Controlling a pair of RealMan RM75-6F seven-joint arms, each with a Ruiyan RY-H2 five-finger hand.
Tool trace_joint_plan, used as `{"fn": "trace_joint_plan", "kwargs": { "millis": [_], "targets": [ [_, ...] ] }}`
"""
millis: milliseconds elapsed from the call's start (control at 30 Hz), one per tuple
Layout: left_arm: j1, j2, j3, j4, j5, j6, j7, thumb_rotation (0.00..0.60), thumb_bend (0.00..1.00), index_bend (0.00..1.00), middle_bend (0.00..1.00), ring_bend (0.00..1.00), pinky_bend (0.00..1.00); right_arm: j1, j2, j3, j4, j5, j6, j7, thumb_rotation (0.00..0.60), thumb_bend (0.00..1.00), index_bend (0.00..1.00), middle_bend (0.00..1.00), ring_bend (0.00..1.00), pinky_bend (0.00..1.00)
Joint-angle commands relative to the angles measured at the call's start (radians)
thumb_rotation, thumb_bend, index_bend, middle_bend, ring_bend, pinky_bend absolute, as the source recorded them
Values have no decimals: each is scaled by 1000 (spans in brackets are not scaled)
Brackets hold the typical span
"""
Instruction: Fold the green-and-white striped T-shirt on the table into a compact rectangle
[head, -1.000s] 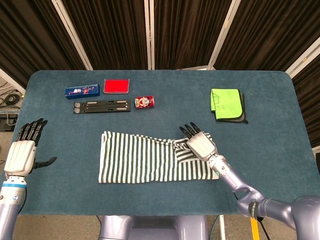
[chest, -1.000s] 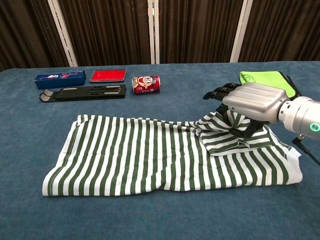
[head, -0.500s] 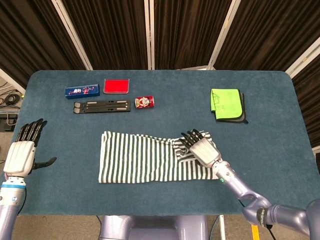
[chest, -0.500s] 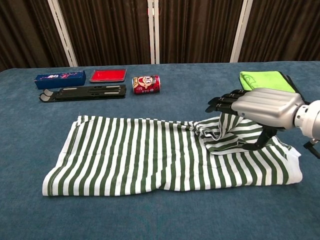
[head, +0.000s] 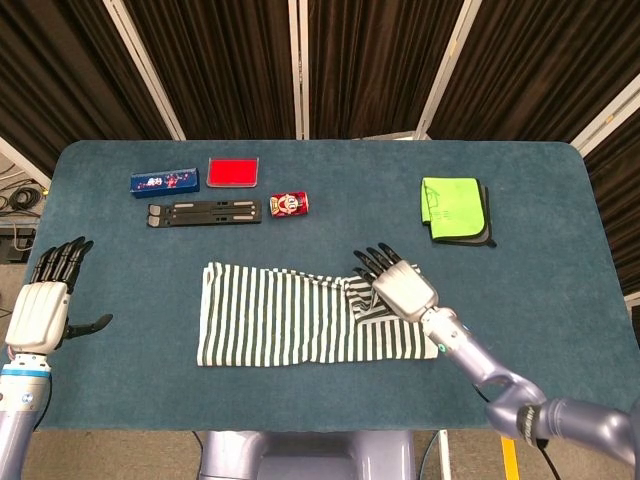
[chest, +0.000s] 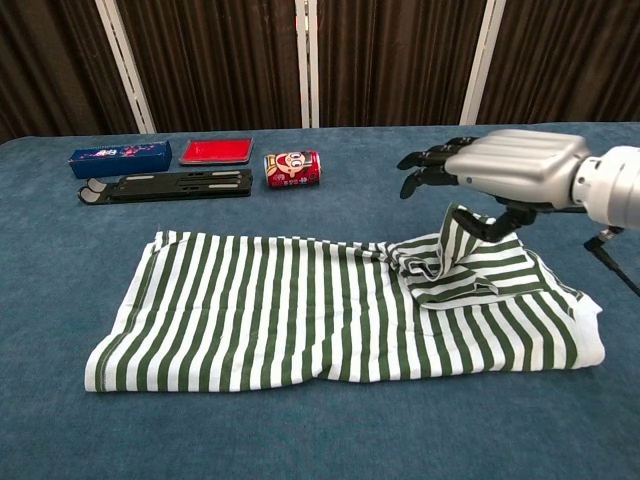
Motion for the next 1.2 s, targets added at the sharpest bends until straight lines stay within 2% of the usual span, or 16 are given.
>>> {"fn": "trace_joint_plan", "kwargs": {
  "millis": [33,233,433,767,1200],
  "targets": [
    [-1,0,-1,2,-3,-2,-1,600,0,0,0,0,0,65,-49,53,63,89,-89,-46,600,746,291,0,0,0],
    [-3,-1,-7,12,-20,-13,-8,600,0,0,0,0,0,154,-120,91,167,238,-213,-135,600,796,353,0,0,0],
    [-6,-1,-13,25,-39,-27,-19,600,0,0,0,0,0,202,-169,95,245,337,-237,-207,600,801,418,0,0,0],
    [-9,-3,-12,34,-44,-35,-19,600,0,0,0,0,0,204,-153,69,267,347,-206,-219,600,801,502,0,0,0],
    [-8,-12,-7,28,-37,-28,6,600,0,0,0,0,0,186,-106,31,233,340,-189,-215,600,801,520,0,0,0]
  ]
}}
